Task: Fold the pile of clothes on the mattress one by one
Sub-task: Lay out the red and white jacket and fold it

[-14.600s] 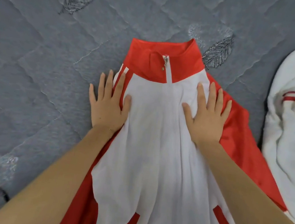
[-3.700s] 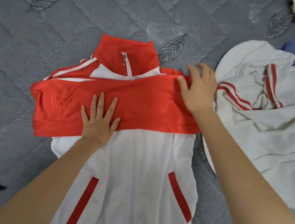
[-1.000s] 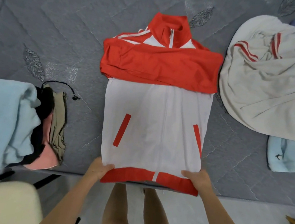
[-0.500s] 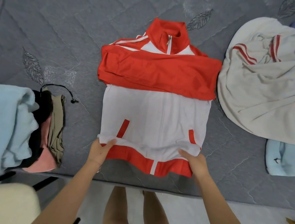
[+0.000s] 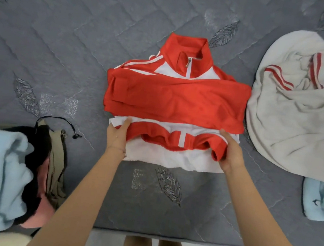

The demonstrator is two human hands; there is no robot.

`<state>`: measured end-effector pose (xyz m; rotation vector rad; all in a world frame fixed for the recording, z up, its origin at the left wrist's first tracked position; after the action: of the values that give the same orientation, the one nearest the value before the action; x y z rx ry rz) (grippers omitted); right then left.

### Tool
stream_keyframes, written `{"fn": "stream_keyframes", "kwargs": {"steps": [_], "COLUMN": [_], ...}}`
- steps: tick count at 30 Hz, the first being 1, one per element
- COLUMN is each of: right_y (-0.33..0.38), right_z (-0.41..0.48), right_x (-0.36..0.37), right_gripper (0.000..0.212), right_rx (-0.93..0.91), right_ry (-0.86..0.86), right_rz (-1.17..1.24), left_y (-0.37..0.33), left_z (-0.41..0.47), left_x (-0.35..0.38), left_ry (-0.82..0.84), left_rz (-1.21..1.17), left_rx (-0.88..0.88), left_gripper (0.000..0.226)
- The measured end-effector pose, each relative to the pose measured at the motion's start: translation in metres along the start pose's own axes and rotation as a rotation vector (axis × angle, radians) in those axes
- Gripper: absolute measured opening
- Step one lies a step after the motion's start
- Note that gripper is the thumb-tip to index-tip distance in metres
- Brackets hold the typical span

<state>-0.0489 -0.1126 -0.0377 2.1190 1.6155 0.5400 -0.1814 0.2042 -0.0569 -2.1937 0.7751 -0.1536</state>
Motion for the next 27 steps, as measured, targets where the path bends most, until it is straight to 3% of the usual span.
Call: {"fn": "stream_keyframes", "kwargs": {"steps": [4,9,10,12,15,17,19,23,27], "right_y": [0.044,0.089,0.094,0.101,0.096,0.076,0.060,0.051,0.058], "right_z": [0.021,0.046,0.051,0.054,0.059,0.076,0.087,0.098,0.100], "right_x": [0.039,0.071,0.072,0.070,0.070,0.064,0.051,0.041,0.045], "right_gripper": [0.013,0.031,0.030,0.023,0.047,0.059,0.064,0.068,0.068], "right_rx": [0.001,-0.054,-0.121,-0.345,-0.618,-0.566,-0.481,-0.541,-0.612], "right_ry": [0.038,0.079,0.057,-0.070,-0.151,-0.149,-0.147,-0.086,-0.064], "right_rz": [0.201,0.500,0.420,0.024,-0.657,-1.122,-1.431,-1.565,-1.509], "left_y": [-0.047,-0.088,-0.090,-0.089,-0.077,-0.056,-0.032,-0.018,-0.019], "left_z": [0.040,0.074,0.075,0.073,0.058,0.055,0.059,0.067,0.070], "left_x": [0.035,0.080,0.084,0.089,0.099,0.104,0.103,0.102,0.106], "left_ry": [0.062,0.185,0.177,0.150,0.194,0.226,0.270,0.257,0.240], "left_rz": [-0.083,-0.305,-0.274,-0.073,0.628,1.161,1.456,1.572,1.606], "left_rx": [0.013,-0.015,0.010,0.155,0.540,0.694,0.684,0.682,0.673], "left_gripper": [0.038,0.034,0.037,0.045,0.055,0.064,0.069,0.072,0.072]}}
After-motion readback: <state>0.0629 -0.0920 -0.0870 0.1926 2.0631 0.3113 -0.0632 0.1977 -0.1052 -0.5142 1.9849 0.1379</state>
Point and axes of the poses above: each hand's wrist, its own z-axis towards the middle knuckle, its own x-axis out of the palm, y = z × x, the point moved 7 cm from there along z, towards the middle knuckle, and after that the axes turned 1 degree about -y, right-handed, at the moved point
